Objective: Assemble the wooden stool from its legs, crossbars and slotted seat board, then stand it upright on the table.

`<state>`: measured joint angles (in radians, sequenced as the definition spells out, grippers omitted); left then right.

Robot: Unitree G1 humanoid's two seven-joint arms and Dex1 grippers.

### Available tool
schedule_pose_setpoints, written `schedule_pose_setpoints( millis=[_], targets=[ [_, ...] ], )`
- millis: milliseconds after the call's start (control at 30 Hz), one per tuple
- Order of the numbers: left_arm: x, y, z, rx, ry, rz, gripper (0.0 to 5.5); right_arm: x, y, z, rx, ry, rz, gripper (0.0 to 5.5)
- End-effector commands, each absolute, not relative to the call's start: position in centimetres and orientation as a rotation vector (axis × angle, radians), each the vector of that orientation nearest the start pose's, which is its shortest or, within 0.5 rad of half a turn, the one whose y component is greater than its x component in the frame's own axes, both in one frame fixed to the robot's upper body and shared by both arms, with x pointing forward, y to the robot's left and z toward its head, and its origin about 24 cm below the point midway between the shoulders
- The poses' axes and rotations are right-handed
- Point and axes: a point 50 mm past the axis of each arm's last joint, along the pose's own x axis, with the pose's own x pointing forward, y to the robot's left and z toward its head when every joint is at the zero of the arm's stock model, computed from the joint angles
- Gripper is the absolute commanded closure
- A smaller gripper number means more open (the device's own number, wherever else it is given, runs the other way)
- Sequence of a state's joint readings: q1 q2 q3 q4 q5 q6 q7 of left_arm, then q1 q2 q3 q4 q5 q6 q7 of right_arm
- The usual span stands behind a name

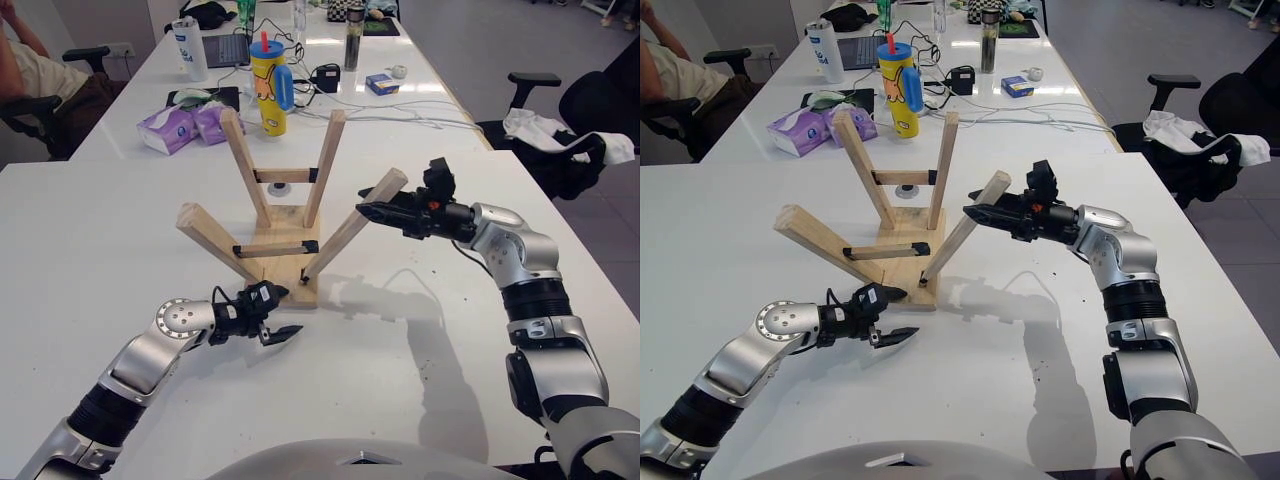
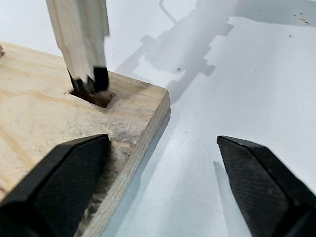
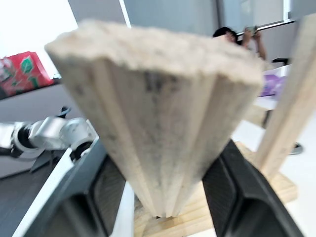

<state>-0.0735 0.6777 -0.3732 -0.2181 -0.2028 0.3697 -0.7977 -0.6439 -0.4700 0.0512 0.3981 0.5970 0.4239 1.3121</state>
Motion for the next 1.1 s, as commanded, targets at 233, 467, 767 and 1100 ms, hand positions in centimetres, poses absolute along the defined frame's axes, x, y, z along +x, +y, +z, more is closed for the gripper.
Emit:
schedule_pose_setpoints(
  millis=[233,467,767,1100],
  targets=[
    [19.2,16.1,0.8,0.343,0.690,-1.134,1.43,32.3,-14.1,14.9,-0.135,0.124,1.469,3.46],
    [18.7,15.9,0.3,0.331,0.709,-1.131,1.43,30.8,-12.4,14.9,-0.274,0.191,1.574,3.46],
    [18.4,15.4,-0.1,0.322,0.711,-1.124,1.43,28.9,-10.2,12.9,-0.254,0.254,1.603,3.46],
    [18.8,15.6,-0.9,0.354,0.708,-1.086,1.43,30.6,-8.8,14.0,-0.185,0.416,1.561,3.46]
  ],
)
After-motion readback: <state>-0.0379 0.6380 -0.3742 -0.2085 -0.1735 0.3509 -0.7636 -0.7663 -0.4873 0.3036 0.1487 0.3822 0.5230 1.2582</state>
